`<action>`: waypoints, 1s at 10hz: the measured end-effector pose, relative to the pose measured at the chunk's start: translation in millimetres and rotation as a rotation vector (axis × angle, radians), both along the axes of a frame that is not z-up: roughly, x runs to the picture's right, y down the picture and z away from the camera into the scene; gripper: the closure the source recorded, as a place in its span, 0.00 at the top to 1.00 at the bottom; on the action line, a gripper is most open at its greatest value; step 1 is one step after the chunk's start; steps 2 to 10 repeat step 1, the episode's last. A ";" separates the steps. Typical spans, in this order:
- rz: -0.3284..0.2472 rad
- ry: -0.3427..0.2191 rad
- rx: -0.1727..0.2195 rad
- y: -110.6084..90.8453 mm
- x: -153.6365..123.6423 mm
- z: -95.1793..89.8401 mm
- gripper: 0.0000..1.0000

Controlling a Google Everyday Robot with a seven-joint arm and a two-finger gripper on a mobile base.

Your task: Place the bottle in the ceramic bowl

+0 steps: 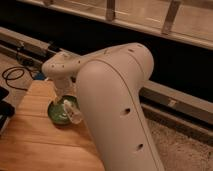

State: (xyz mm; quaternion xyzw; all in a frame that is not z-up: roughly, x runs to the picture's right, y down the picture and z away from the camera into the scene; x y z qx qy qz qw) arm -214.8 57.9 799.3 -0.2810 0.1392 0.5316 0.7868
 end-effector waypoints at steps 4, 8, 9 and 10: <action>0.000 0.000 0.000 0.3 0.2 0.3 0.80; 0.000 0.000 0.000 0.3 0.2 0.3 0.80; 0.000 0.000 0.000 0.3 0.2 0.3 0.80; 0.000 0.000 0.000 0.3 0.2 0.3 0.80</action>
